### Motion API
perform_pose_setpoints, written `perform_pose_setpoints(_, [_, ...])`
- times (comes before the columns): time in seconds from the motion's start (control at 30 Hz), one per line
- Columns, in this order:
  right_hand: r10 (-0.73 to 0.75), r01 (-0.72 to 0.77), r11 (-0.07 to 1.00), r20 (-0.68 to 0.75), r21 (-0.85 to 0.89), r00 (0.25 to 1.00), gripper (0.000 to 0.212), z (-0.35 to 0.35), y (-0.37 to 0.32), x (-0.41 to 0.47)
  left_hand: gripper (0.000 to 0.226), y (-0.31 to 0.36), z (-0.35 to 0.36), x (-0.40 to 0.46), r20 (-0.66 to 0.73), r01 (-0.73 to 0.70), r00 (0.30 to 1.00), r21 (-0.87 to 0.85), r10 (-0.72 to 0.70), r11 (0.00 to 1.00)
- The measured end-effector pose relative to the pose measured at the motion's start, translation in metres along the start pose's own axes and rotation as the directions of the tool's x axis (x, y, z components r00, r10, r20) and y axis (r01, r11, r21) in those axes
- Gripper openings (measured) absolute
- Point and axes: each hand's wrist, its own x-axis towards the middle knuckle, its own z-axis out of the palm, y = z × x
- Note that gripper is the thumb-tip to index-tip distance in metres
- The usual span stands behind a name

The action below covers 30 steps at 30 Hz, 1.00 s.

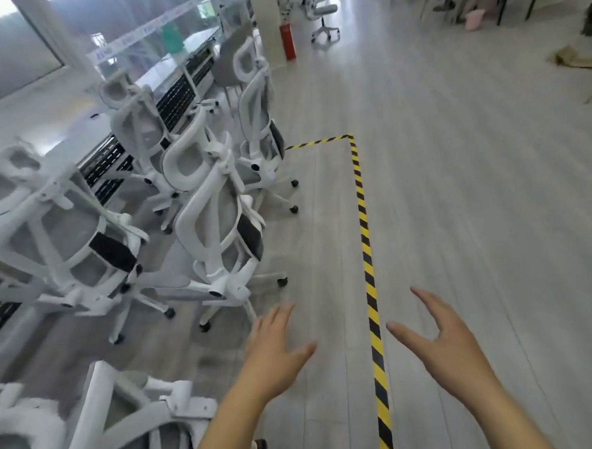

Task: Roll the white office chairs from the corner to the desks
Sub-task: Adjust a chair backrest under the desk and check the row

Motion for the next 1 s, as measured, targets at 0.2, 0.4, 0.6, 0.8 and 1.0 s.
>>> perform_pose_setpoints(0.2, [-0.160,0.197,0.953,0.170,-0.230,0.972,0.076,-0.005,-0.036,0.170,0.075,0.010,0.006,0.115,-0.082,0.149,0.984,-0.101,-0.157,0.984])
perform_pose_setpoints(0.4, [-0.153,0.221,0.907,0.208,-0.358,0.966,0.076,-0.036,-0.090,0.343,0.078,0.051,-0.003,0.284,-0.054,0.209,0.972,-0.252,-0.229,0.945])
perform_pose_setpoints(0.6, [-0.129,0.201,0.913,0.217,-0.354,0.968,0.074,-0.075,-0.126,0.479,0.076,0.124,-0.056,0.444,-0.066,0.142,0.985,-0.203,-0.158,0.969])
perform_pose_setpoints(0.8, [-0.098,0.166,0.955,0.266,-0.245,0.959,0.076,-0.066,-0.128,0.649,0.076,0.155,-0.079,0.592,-0.116,0.174,0.971,-0.244,-0.207,0.954])
perform_pose_setpoints(1.0, [-0.146,0.220,0.964,0.389,-0.152,0.910,0.079,-0.049,-0.159,0.851,0.074,0.173,-0.082,0.726,-0.109,0.360,0.908,-0.290,-0.404,0.887])
